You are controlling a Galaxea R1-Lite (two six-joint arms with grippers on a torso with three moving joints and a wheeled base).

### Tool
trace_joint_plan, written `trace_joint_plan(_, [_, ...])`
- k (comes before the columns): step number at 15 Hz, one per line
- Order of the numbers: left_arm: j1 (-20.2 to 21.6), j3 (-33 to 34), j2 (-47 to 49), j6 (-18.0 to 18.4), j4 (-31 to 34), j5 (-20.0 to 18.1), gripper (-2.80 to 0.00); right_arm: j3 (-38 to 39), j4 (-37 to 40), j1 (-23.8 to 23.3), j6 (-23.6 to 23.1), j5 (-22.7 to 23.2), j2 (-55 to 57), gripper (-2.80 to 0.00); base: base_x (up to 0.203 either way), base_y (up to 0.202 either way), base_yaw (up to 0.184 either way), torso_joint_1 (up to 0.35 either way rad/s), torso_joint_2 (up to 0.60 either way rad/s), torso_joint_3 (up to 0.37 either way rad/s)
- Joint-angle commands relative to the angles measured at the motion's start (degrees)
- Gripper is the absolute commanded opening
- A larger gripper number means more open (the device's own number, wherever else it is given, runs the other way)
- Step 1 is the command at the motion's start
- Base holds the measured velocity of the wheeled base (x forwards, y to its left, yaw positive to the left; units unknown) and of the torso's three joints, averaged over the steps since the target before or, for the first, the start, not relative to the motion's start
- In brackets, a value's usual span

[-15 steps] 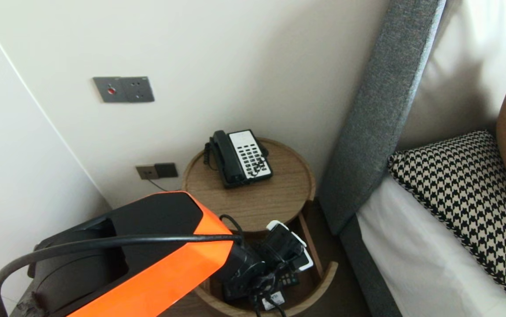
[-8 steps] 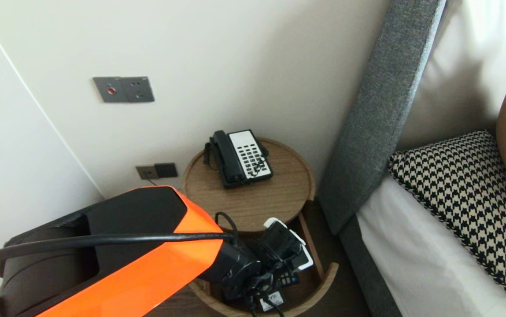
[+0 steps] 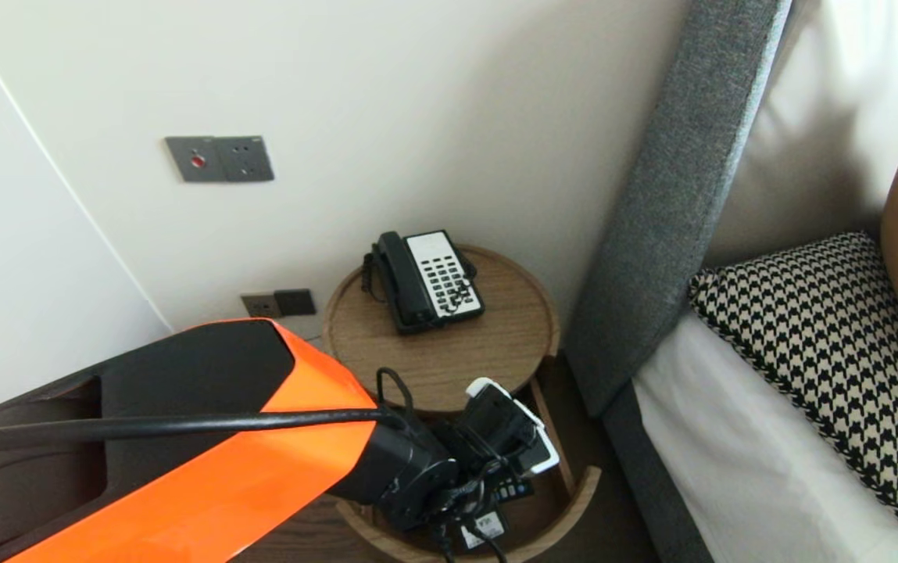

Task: Take the remote control out of the drawer one by one and place them on the table

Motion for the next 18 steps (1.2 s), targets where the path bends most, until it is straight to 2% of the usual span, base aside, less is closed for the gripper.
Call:
trace_joint_plan(1, [-0.15,0.11,-0.97,0.11,-0.04,0.16,-2.80,0.00,-0.01,0.05,-0.07,0.03,0.04,-2.80,0.000,0.000,0.000,0.000,0.00,0.000])
trace_joint_plan(14, [-0.15,0.90,-2.29,-0.06,-0.31,0.87,-2.80,0.00,-0.01,-0.04,-0.03,0.03,0.04,-2.80,0.000,0.000,0.000,0.000,0.00,0.000])
trace_joint_plan(18, [-0.76,1.13,-3.19,-1.78,-0.02,0.87,-2.80,0.00,-0.01,-0.04,0.02,0.03,0.04,-2.80,0.000,0.000,0.000,0.000,0.00,0.000])
